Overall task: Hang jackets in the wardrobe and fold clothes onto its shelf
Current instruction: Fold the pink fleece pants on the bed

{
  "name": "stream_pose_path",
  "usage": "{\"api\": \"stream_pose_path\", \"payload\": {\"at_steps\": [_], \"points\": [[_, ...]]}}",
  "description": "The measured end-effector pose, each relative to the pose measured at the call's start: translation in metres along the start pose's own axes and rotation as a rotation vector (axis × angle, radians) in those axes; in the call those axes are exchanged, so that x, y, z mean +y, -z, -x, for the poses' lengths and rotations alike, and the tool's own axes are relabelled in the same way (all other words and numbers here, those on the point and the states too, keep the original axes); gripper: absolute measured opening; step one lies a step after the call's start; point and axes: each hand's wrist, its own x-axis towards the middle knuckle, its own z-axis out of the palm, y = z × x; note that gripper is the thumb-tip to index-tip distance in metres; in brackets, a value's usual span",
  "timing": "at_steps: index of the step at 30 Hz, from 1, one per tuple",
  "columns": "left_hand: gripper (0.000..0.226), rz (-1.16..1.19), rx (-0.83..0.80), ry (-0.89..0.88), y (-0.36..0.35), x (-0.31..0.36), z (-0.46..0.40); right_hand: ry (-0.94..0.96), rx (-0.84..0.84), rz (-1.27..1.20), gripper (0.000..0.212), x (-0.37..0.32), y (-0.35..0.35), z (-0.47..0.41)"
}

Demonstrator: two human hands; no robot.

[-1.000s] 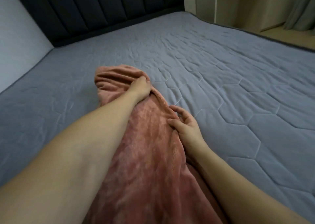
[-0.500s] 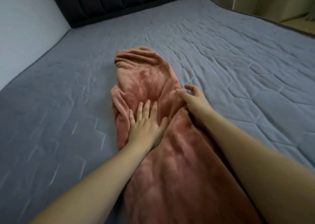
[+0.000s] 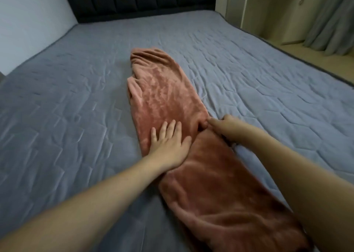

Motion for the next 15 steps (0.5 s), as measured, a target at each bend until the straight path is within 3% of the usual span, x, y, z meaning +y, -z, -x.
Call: {"api": "stream_pose_path", "payload": {"at_steps": [3,6,8,12,15], "points": [[0.091,0.001,-0.105,-0.133,-0.012,0.023,0.088,-0.077,-0.236,0.052,0.057,0.01,0.007,0.04],[0.1,0.002,-0.269,-0.254,-0.006,0.042,0.149,-0.11,-0.373,0.218,0.047,0.019,0.003,0.073],[0.102,0.011,-0.307,-0.285,0.001,0.052,0.176,-0.161,-0.453,0.168,0.041,0.027,0.004,0.091],[0.108,-0.111,-0.128,-0.481,0.0,0.061,0.216,-0.196,-0.602,0.063,0.036,0.041,0.011,0.116],[0.094,-0.216,0.017,-0.56,-0.004,0.05,0.22,-0.139,-0.536,-0.026,0.046,0.051,0.014,0.126]]}}
